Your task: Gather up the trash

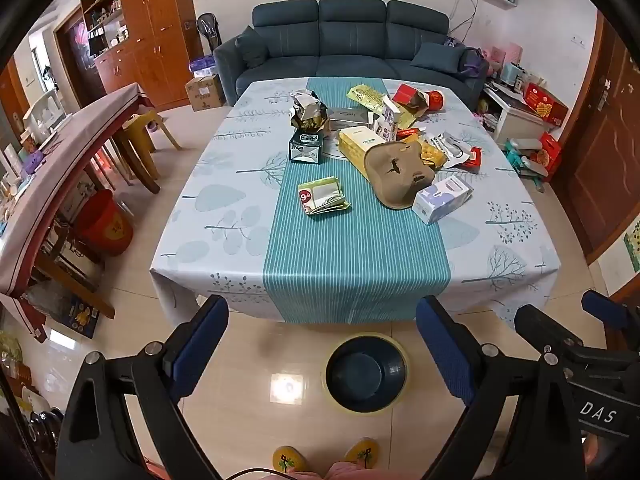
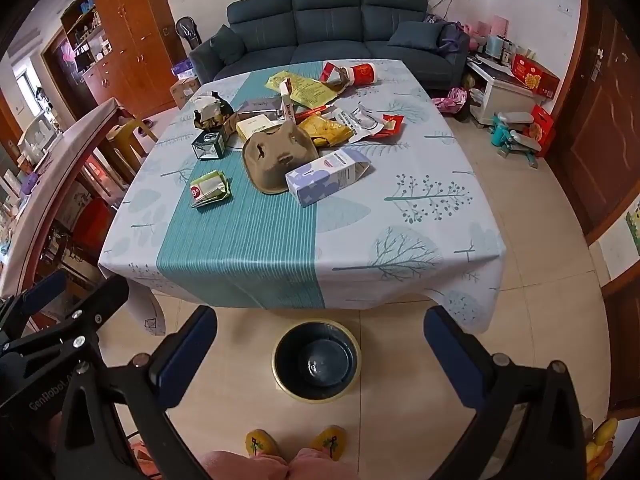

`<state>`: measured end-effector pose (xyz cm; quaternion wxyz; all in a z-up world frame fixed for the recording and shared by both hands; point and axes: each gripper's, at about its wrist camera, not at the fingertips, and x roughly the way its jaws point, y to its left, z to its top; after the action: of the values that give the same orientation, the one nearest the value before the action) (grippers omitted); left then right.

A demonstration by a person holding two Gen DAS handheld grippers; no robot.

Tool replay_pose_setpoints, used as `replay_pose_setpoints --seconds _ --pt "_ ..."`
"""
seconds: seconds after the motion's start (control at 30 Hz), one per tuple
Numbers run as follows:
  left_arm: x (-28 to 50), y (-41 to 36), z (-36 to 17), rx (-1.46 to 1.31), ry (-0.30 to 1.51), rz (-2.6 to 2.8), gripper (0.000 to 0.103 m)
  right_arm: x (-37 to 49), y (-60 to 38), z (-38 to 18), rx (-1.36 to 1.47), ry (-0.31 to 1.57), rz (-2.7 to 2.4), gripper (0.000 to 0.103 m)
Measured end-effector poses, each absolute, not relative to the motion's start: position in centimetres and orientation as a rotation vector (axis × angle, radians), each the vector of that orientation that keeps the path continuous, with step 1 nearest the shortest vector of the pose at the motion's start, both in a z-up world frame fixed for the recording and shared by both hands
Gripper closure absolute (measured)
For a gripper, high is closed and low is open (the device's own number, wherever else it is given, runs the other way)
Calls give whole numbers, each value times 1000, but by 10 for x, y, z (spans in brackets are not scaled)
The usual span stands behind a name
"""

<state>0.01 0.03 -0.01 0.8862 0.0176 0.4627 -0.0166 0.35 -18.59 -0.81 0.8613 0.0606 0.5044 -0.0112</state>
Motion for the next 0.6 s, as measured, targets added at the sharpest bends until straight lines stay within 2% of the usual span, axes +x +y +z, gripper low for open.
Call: replay_pose_setpoints --seconds 0.6 --pt "-7 8 -4 31 976 -52 12 -2 -179 -2 118 1051 -33 0"
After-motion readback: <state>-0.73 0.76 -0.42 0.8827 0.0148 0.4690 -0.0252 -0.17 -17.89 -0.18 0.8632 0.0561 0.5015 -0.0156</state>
